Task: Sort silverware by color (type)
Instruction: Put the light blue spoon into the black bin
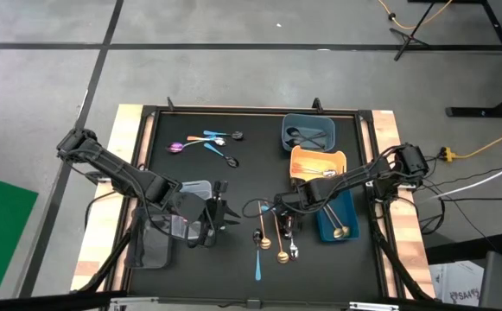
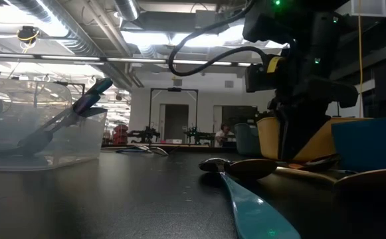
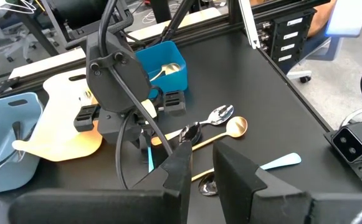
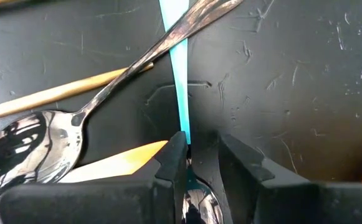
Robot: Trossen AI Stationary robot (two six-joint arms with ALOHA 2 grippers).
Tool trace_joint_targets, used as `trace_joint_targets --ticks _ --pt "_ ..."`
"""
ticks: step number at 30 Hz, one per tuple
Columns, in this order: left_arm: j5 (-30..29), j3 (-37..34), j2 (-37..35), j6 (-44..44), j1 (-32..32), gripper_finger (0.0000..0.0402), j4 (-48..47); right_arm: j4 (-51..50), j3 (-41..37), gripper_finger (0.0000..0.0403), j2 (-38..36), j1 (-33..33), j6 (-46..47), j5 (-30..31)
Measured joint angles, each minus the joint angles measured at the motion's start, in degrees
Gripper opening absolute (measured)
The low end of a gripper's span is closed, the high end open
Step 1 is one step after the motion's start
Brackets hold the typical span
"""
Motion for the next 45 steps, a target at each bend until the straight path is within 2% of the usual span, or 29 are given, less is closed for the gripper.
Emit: trace_joint_targets --ticks 22,30,45 --pt "0.0 0.0 0.0 0.0 0.0 0.0059 0.0 1.9 0.5 0.0085 0.1 0.1 -0.5 1.5" --pt "0.0 0.0 0.0 0.0 0.0 0.0059 0.0 2.3 3.1 0.0085 0.1 0.1 -2.7 -0.6" --pt "0.0 0.0 0.0 0.0 0.0 0.0059 -0.1 4.8 -2.6 0.0085 0.0 0.1 -2.6 0.5"
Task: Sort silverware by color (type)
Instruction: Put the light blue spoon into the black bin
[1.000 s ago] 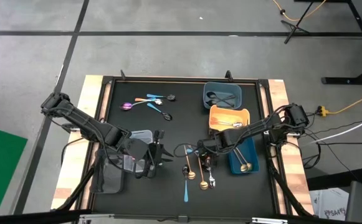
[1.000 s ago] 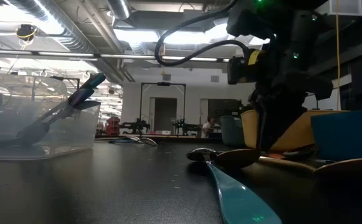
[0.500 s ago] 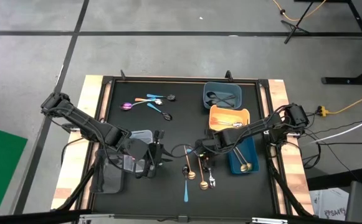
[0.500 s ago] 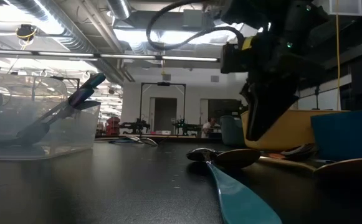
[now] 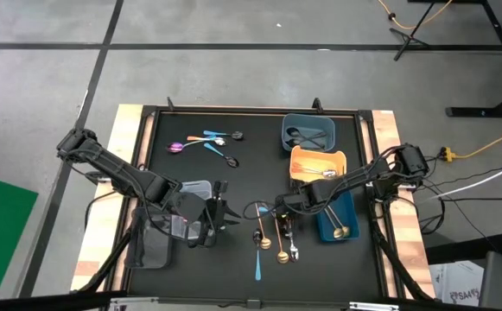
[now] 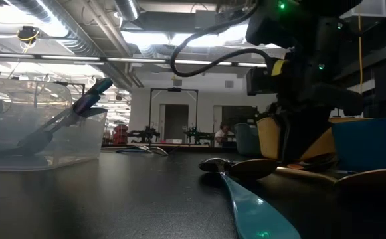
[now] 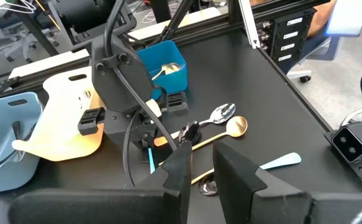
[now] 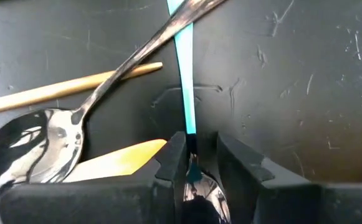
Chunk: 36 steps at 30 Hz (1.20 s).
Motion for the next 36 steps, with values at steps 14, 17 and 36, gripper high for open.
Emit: trace_joint_targets --ticks 14,17,36 --pt "0.0 0.0 0.0 0.0 0.0 0.0059 -0.1 1.6 -1.1 0.0028 -0.2 0.0 0.0 0.6" --pt "0.0 0.0 0.0 0.0 0.0 0.0059 -0.1 1.5 -1.1 0.0005 -0.2 0.0 0.0 0.7" --pt "0.0 0.0 0.0 -6.6 0.0 0.0059 -0.3 -13.8 8.0 0.0001 0.2 0.0 -9.1 2.3"
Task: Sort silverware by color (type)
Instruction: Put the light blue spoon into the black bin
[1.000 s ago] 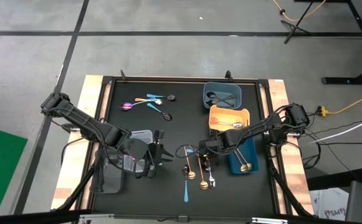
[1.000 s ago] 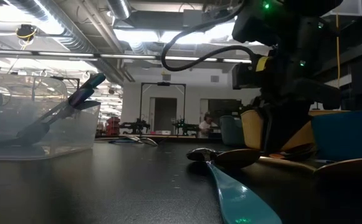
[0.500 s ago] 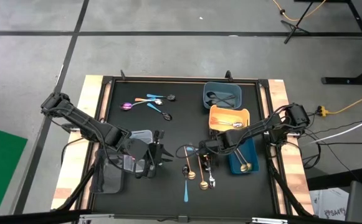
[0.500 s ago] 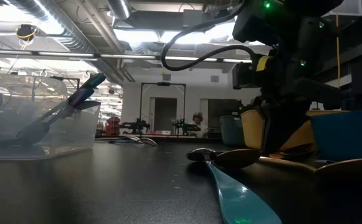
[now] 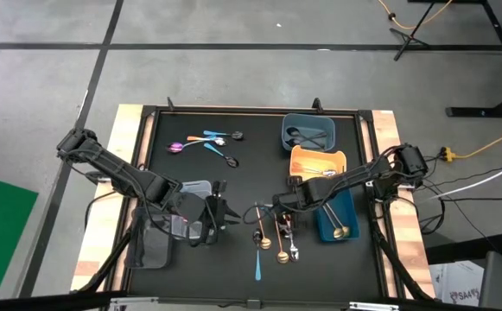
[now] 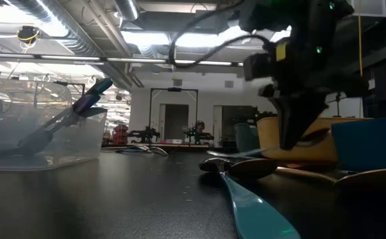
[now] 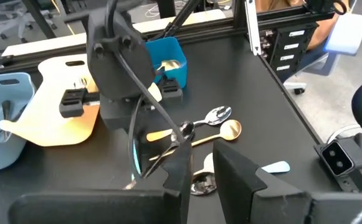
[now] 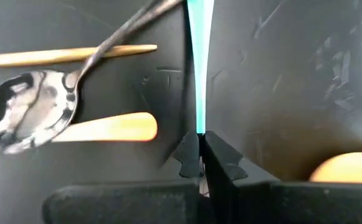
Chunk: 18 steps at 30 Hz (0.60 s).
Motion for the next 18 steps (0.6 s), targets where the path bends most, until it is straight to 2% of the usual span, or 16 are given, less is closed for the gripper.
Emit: trace_joint_targets --ticks 6,13,18 --pt "-1.2 0.0 0.0 -1.3 0.0 0.0059 -0.1 -5.9 5.2 0.0001 0.0 0.0 -5.9 0.7" --pt "-11.6 0.0 0.0 -14.2 0.0 0.0059 -0.7 -8.4 10.5 0.0 -0.1 0.0 -13.8 2.5" --pt "-12.4 0.0 0.0 -22.9 0.1 0.0059 -0.7 -8.1 13.6 0.0 -0.1 0.4 -20.8 4.3"
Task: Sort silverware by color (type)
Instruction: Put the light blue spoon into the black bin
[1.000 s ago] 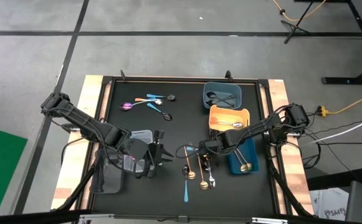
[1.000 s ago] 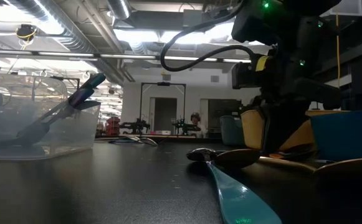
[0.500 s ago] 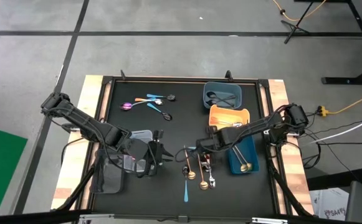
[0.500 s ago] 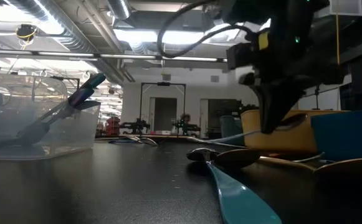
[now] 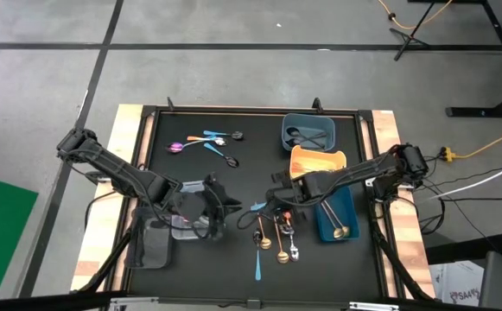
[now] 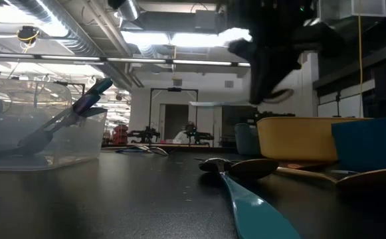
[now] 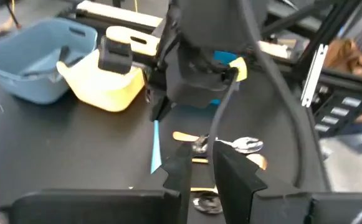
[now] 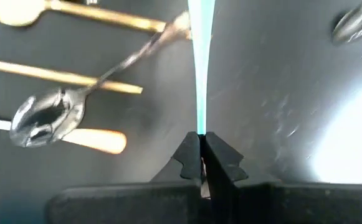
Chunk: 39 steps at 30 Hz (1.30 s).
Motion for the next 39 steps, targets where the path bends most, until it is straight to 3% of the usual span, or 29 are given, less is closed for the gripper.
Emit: trace_joint_targets --ticks 8,15,27,39 --pt "0.3 0.0 0.0 -11.9 0.0 0.0059 0.0 3.4 3.8 0.0 0.0 4.2 -12.3 8.5" --pt "1.1 0.0 0.0 -17.0 0.0 0.0059 -0.2 11.4 5.4 0.0 0.0 7.9 -23.2 15.4" --pt "4.1 0.0 4.1 -22.8 0.0 0.0059 -0.2 24.5 5.6 0.0 -0.1 8.6 -32.3 15.7" --pt "5.2 0.0 6.2 -26.2 0.1 0.0059 -0.3 25.6 5.6 0.0 -0.1 8.6 -33.4 15.5"
